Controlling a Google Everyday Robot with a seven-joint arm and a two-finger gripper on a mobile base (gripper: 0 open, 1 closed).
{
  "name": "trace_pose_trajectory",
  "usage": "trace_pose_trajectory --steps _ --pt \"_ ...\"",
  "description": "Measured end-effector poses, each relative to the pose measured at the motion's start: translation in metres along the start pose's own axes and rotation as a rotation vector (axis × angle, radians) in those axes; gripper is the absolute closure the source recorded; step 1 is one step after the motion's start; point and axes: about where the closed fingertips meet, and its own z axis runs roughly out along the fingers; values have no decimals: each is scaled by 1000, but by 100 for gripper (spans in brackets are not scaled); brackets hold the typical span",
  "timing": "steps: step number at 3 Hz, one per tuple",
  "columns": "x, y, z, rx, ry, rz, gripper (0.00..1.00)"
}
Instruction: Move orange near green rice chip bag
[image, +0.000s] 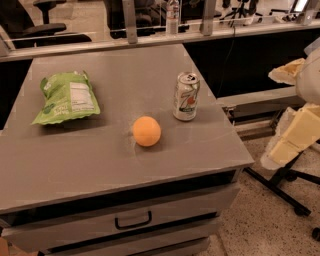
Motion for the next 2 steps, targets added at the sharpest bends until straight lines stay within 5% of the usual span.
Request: trace_pose_trajectory --steps 1,2 --pt "-10 16 23 34 -227 63 0" --pt "-31 28 42 64 -379 94 0"
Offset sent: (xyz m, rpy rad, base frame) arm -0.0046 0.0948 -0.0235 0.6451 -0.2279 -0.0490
